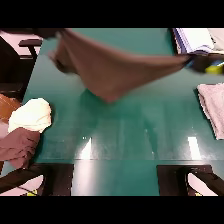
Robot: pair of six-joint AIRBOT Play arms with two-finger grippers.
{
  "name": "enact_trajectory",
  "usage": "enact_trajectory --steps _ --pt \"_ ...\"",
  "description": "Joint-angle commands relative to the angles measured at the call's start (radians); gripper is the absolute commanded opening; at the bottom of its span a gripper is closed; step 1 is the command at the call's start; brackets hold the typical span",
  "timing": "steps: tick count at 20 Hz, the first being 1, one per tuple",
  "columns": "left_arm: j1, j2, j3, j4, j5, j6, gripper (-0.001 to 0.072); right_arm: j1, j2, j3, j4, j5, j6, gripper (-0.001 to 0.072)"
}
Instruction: Fold the shirts.
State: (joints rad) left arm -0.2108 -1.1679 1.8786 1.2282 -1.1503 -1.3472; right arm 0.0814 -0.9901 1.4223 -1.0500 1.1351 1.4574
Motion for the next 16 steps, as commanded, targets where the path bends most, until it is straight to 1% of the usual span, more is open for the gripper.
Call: enact_trajectory --steps 1,4,6,8,10,12,14,16 --pt "0.001 0.173 0.069 0.014 -0.011 0.020 0.0022 -0.060 0.079 0.287 -0.026 0.140 0.001 0.0014" --pt "0.001 0.206 0.082 0.014 -0.056 0.020 0.0022 -0.111 0.061 0.421 -0.026 0.204 0.036 0.0013" --pt "0.001 0.185 0.069 0.015 -0.109 0.019 0.0022 -0.132 0.007 0.492 -0.026 0.271 0.069 0.0013" --pt "0.001 0.149 0.016 0.014 -0.151 0.015 0.0021 -0.118 -0.069 0.518 -0.026 0.342 0.085 0.0013" --pt "-0.004 0.115 -0.090 0.015 -0.163 0.010 0.0021 -0.063 -0.146 0.463 -0.041 0.396 0.085 0.0013" --pt "-0.046 0.084 -0.247 0.022 -0.178 0.009 0.0021 0.003 -0.204 0.358 -0.137 0.421 0.085 0.0013" --pt "-0.116 0.059 -0.413 0.021 -0.174 0.012 0.0021 0.045 -0.237 0.246 -0.212 0.419 0.087 0.0013" --pt "-0.215 0.050 -0.580 0.014 -0.172 0.012 0.0022 0.059 -0.249 0.147 -0.218 0.406 0.087 0.0013"
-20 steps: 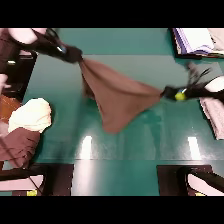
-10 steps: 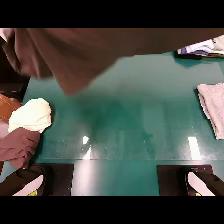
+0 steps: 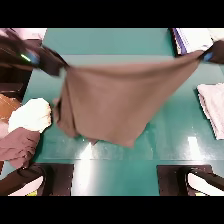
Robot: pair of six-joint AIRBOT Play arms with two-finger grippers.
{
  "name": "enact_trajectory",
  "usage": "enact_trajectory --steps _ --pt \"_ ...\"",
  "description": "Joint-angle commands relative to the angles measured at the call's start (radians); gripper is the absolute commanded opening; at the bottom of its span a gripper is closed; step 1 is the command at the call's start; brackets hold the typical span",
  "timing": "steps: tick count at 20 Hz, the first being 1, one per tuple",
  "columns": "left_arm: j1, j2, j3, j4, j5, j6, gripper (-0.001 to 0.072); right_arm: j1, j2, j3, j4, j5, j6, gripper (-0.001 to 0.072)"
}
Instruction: Fold the shirts.
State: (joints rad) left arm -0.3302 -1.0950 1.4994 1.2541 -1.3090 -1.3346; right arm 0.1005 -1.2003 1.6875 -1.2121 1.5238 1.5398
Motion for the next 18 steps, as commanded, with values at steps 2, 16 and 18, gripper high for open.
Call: enact_trajectory --steps 2,16,18 --pt "-0.193 -0.023 -0.326 -0.047 -0.008 0.000 0.0024 0.039 -0.030 -0.183 -0.056 -0.011 0.004 0.0013" --pt "0.217 -0.142 -0.293 -0.161 0.273 -0.009 0.0576 0.035 0.026 -0.249 -0.063 -0.076 0.004 0.0014" --pt "0.229 -0.242 -0.293 -0.217 0.285 0.039 0.0577 0.035 0.026 -0.249 -0.063 -0.076 0.004 0.0014"
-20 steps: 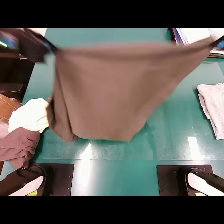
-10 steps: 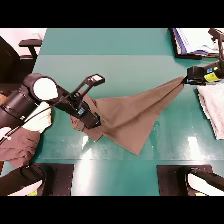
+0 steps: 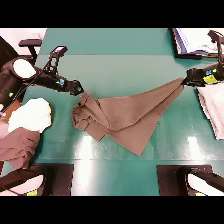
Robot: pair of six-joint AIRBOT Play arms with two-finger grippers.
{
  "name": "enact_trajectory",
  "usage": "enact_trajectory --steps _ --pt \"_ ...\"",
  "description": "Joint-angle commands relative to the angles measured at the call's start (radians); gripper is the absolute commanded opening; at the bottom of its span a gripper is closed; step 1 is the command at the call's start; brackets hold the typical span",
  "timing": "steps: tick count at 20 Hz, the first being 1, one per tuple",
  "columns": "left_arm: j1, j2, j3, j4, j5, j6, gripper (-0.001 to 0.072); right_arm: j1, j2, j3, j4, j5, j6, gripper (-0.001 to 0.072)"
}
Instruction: Fold the shirts.
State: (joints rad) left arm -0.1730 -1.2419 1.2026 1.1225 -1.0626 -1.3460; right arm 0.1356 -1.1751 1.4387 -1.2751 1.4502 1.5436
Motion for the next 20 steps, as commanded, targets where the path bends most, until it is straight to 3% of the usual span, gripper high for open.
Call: enact_trajectory --steps 1,4,6,9,10,11,16,20 --pt "0.069 -0.142 0.005 -0.101 0.050 0.055 0.0577 0.000 0.001 -0.001 0.000 -0.003 0.000 0.0014" --pt "0.069 -0.260 0.006 -0.209 0.053 0.093 0.0576 0.000 0.001 -0.001 0.000 -0.002 0.001 0.0014" --pt "0.069 -0.283 0.006 -0.253 0.054 0.123 0.0477 0.000 0.001 -0.001 0.000 -0.003 0.001 0.0014" --pt "0.069 -0.282 0.037 -0.266 0.055 0.124 0.0465 0.000 0.001 -0.001 0.000 -0.011 0.001 0.0014" --pt "0.069 -0.282 0.062 -0.266 0.042 0.124 0.0222 0.000 0.001 -0.001 0.000 -0.015 0.001 0.0014" --pt "0.069 -0.282 0.087 -0.266 0.025 0.125 0.0041 0.000 0.001 -0.001 0.000 -0.017 0.001 0.0014" --pt "0.072 -0.257 0.196 -0.254 -0.071 0.117 0.0022 0.000 0.003 0.016 -0.004 -0.019 0.000 0.0014" --pt "0.108 -0.063 0.400 -0.167 -0.072 0.089 0.0022 0.000 0.003 0.282 -0.010 -0.015 -0.039 0.0014"
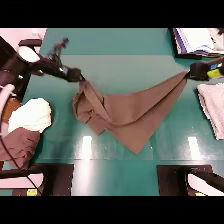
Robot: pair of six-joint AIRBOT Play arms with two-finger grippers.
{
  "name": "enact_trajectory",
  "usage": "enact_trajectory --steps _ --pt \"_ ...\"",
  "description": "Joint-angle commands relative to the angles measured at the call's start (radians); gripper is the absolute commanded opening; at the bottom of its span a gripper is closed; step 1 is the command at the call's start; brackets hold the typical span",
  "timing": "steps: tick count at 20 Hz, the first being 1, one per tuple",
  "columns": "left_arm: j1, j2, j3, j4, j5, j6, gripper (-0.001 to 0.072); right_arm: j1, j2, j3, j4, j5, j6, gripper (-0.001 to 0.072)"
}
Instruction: Fold the shirts.
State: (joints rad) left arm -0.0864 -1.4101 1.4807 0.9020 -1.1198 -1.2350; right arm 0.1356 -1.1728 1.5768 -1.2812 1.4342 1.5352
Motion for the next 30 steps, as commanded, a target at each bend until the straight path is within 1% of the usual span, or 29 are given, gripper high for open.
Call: enact_trajectory --steps 1,4,5,7,9,11,13,15,17,19,20,22,24,26,27,30 --pt "0.038 0.172 0.192 0.074 -0.014 -0.022 0.0022 0.000 0.001 0.247 -0.004 0.005 -0.036 0.0014" --pt "0.060 0.353 0.365 0.146 -0.013 -0.022 0.0023 0.000 0.003 0.534 -0.006 0.016 -0.037 0.0014" --pt "0.060 0.411 0.405 0.164 -0.014 -0.022 0.0022 0.000 0.018 0.583 -0.010 0.008 -0.037 0.0014" --pt "0.060 0.506 0.446 0.164 -0.014 -0.022 0.0022 0.000 0.087 0.570 -0.071 -0.033 -0.037 0.0013" --pt "0.060 0.577 0.463 0.164 -0.014 -0.023 0.0023 0.000 0.182 0.470 -0.175 -0.092 -0.035 0.0013" --pt "0.060 0.615 0.464 0.164 -0.018 -0.045 0.0022 0.000 0.242 0.412 -0.264 -0.112 -0.011 0.0012" --pt "0.060 0.616 0.463 0.166 -0.039 -0.049 0.0022 0.000 0.243 0.436 -0.294 -0.101 -0.006 0.0012" --pt "0.060 0.579 0.459 0.169 -0.090 -0.059 0.0022 0.000 0.182 0.539 -0.293 -0.053 -0.006 0.0012" --pt "0.060 0.502 0.459 0.177 -0.185 -0.059 0.0022 0.000 0.099 0.616 -0.291 -0.008 -0.006 0.0012" --pt "0.060 0.383 0.459 0.177 -0.284 -0.075 0.0023 0.000 0.019 0.600 -0.289 0.019 -0.006 0.0012" --pt "0.060 0.320 0.447 0.169 -0.314 -0.075 0.0023 0.000 -0.016 0.546 -0.289 0.021 -0.006 0.0012" --pt "0.060 0.205 0.357 0.162 -0.307 -0.082 0.0023 0.000 -0.088 0.419 -0.278 0.047 -0.006 0.0013" --pt "0.060 0.094 0.225 0.161 -0.293 -0.085 0.0024 0.000 -0.199 0.324 -0.237 0.089 -0.015 0.0014" --pt "0.060 -0.007 0.087 0.160 -0.217 -0.072 0.0024 0.000 -0.301 0.264 -0.198 0.068 -0.041 0.0014" --pt "0.060 -0.055 0.034 0.160 -0.157 -0.058 0.0024 0.000 -0.350 0.255 -0.188 0.059 -0.041 0.0014" --pt "0.063 -0.163 0.004 0.165 -0.018 -0.048 0.0025 -0.001 -0.480 0.279 -0.176 0.031 -0.042 0.0014"
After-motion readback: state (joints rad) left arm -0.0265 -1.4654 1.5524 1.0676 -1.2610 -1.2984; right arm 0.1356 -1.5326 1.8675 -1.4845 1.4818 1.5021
